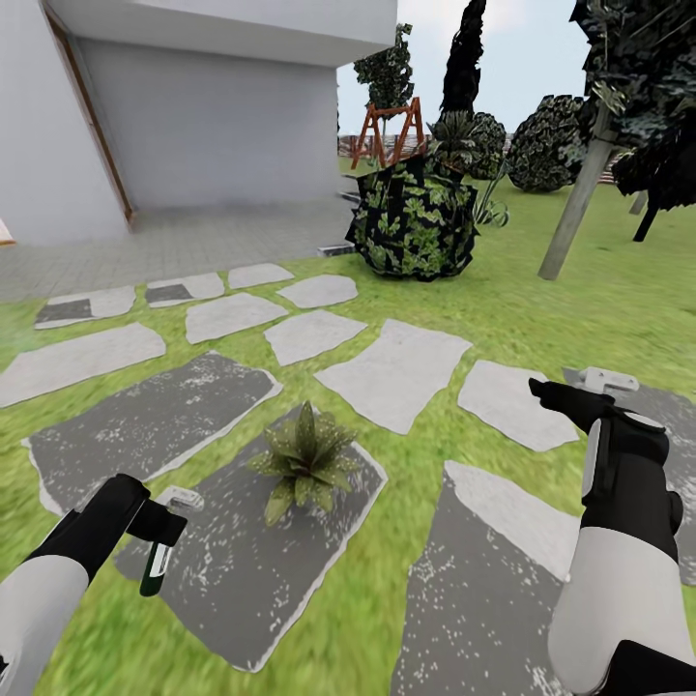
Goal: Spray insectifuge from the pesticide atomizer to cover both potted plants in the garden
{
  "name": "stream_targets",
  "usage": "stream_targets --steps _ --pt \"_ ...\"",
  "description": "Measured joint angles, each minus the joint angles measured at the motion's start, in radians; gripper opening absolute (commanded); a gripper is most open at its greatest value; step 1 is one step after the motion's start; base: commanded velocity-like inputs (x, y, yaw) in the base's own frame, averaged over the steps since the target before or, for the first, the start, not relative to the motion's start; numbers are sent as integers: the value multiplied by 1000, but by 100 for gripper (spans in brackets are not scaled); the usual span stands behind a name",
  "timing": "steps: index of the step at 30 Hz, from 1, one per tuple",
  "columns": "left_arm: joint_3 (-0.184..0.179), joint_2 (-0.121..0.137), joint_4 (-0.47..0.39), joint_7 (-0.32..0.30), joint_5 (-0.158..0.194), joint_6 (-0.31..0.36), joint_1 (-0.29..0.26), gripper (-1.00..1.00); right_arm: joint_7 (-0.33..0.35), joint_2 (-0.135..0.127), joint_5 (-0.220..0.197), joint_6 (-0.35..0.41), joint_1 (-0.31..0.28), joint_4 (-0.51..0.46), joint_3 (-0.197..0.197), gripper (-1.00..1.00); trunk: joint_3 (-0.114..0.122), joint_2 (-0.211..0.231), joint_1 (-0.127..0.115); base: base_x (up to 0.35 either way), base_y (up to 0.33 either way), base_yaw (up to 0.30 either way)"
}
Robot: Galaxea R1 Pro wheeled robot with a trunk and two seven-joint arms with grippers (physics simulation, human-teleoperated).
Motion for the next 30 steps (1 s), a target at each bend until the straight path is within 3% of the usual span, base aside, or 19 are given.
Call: stream_targets --steps 30 --pt "2 0 0 -5 1 -1 17 -100 -2 1 -1 11 0 2 -1 100 94 210 -115 0 0 0"
